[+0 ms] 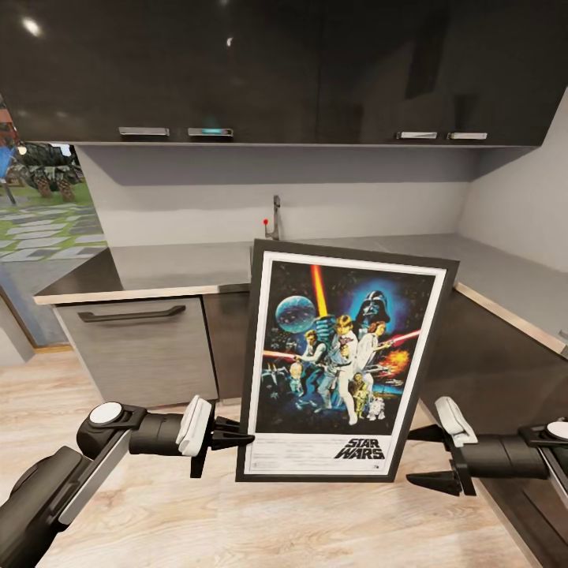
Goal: Pick up the poster from the kitchen countertop and hang it on one of the wall nails in the kitchen.
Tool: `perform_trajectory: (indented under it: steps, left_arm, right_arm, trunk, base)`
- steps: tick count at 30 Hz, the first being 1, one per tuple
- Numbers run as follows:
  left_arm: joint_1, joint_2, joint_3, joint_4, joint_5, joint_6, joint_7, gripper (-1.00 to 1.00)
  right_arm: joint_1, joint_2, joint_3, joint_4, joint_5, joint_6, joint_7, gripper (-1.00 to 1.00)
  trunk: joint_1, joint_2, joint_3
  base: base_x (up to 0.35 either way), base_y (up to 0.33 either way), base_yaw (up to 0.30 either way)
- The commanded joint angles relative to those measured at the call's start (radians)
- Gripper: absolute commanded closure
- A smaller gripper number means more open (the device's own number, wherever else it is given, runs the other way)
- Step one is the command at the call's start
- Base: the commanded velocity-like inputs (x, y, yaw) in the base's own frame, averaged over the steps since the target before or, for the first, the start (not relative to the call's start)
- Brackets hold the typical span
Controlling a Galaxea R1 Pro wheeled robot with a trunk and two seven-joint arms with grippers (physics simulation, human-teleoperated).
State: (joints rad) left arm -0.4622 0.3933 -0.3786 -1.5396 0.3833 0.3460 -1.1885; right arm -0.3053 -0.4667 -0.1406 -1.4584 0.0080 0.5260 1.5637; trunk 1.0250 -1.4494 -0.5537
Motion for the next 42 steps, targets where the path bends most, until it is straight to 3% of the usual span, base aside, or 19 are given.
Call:
perform_trajectory:
  steps: [1, 7, 23, 29, 31, 42]
  left_arm:
    - [-0.001, 0.001, -0.002, 0.0, 0.006, 0.008, 0.001, 1.0]
    - [-0.001, 0.0, 0.001, -0.002, 0.006, 0.008, 0.001, 1.0]
    - [-0.001, 0.0, 0.009, -0.002, 0.007, 0.008, 0.001, 1.0]
    - [-0.001, -0.001, 0.014, -0.002, 0.006, 0.009, -0.044, 1.0]
    - [-0.001, 0.0, 0.036, -0.002, 0.006, 0.009, -0.06, 1.0]
    - [-0.001, 0.001, 0.049, -0.001, 0.006, 0.008, -0.068, 1.0]
  right_arm:
    - [-0.001, 0.0, 0.0, 0.0, -0.007, 0.011, 0.004, -1.0]
    - [-0.005, 0.001, -0.001, 0.0, -0.037, 0.011, 0.003, -1.0]
    - [-0.007, 0.005, 0.0, 0.0, -0.041, 0.011, 0.003, -1.0]
    - [-0.008, 0.005, 0.0, 0.0, -0.042, 0.011, 0.002, -1.0]
    - [-0.014, 0.006, 0.001, 0.0, -0.044, 0.011, 0.001, -1.0]
    - [-0.02, 0.007, 0.001, 0.001, -0.045, 0.011, 0.001, -1.0]
  trunk:
    - [0.0, -0.001, -0.001]
    - [0.0, -0.001, -0.001]
    - [0.0, -0.001, -0.001]
    - [0.0, -0.001, -0.001]
    - [0.0, -0.001, -0.001]
    - [0.0, -0.001, -0.001]
  base:
    - [0.0, 0.0, 0.0]
    - [0.0, 0.0, 0.0]
    - [0.0, 0.0, 0.0]
    - [0.0, 0.0, 0.0]
    - [0.0, 0.0, 0.0]
    - [0.0, 0.0, 0.0]
